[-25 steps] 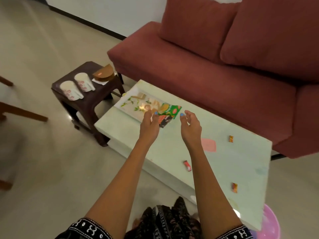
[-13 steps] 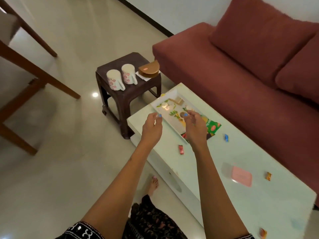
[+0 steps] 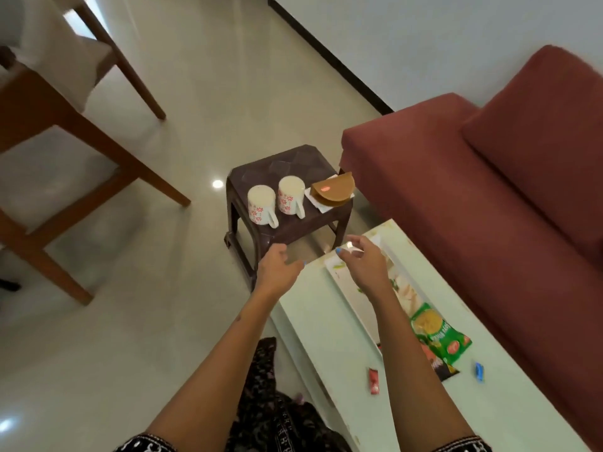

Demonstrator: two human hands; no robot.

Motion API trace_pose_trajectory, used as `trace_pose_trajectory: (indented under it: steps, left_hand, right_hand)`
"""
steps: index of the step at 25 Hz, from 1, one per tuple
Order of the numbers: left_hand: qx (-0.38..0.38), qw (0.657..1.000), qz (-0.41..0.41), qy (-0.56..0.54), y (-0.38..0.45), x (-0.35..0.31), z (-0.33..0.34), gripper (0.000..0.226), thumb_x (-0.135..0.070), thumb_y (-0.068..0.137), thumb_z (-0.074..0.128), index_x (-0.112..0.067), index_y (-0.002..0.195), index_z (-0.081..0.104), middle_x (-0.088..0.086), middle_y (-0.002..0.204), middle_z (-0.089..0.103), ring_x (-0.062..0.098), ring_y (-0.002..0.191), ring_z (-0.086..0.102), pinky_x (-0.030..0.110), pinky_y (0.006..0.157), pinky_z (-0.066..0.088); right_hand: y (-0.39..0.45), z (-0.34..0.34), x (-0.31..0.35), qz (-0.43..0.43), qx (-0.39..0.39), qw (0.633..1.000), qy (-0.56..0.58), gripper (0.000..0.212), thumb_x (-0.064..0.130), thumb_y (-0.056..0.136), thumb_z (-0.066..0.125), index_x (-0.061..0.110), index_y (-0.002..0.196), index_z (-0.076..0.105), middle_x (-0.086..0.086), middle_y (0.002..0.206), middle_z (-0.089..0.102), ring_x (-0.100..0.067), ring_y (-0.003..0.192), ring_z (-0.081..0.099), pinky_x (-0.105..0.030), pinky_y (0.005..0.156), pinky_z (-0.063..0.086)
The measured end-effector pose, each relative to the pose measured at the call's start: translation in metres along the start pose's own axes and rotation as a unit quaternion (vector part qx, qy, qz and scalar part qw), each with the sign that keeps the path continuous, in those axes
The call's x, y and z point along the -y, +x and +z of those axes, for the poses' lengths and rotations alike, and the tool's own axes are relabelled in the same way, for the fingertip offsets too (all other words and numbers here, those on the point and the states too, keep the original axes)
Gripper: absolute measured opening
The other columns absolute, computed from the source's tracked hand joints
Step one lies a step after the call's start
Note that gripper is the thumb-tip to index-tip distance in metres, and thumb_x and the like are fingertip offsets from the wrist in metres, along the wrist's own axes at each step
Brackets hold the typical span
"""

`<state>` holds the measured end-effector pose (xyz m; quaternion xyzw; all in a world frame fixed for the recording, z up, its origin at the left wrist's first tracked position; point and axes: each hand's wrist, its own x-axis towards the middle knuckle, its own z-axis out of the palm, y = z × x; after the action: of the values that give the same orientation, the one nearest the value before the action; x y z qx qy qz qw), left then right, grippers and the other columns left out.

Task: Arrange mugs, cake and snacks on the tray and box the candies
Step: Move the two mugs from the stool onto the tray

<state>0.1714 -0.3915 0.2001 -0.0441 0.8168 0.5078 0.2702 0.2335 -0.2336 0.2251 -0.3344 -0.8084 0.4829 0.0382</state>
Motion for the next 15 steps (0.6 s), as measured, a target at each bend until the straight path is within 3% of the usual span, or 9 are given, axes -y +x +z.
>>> trace_pose_trajectory:
  steps: [5, 10, 15]
  left_hand:
    - [0.012, 0.999, -0.011, 0.034, 0.087, -0.018, -0.03, 0.06, -0.025, 0.075, 0.072, -0.014, 0.129, 0.046, 0.011, 0.128, 0.054, 0.019, 0.104, 0.053, 0.029, 0.081, 0.044]
    - [-0.011, 0.988, 0.041, 0.149, 0.179, -0.042, -0.058, 0.064, -0.013, 0.075, 0.068, -0.012, 0.133, 0.042, 0.017, 0.134, 0.046, 0.032, 0.12, 0.047, 0.034, 0.094, 0.041]
    - [0.067, 0.944, 0.059, 0.319, 0.246, -0.044, -0.068, 0.086, -0.016, 0.069, 0.077, -0.022, 0.139, 0.028, 0.016, 0.141, 0.031, 0.035, 0.127, 0.034, 0.044, 0.102, 0.039]
  right_hand:
    - [0.084, 0.046, 0.035, -0.042, 0.049, 0.996, -0.067, 0.052, 0.024, 0.077, 0.073, 0.015, 0.125, 0.056, -0.004, 0.127, 0.06, -0.019, 0.111, 0.057, -0.029, 0.088, 0.046]
    - [0.178, 0.096, 0.064, -0.042, 0.087, 0.981, -0.168, 0.059, 0.025, 0.075, 0.074, 0.011, 0.128, 0.052, -0.008, 0.127, 0.058, -0.023, 0.114, 0.054, -0.033, 0.093, 0.043]
    - [0.243, 0.138, 0.072, -0.052, 0.129, 0.954, -0.265, 0.069, 0.025, 0.078, 0.07, 0.009, 0.137, 0.039, -0.016, 0.143, 0.038, -0.032, 0.132, 0.037, -0.038, 0.104, 0.035]
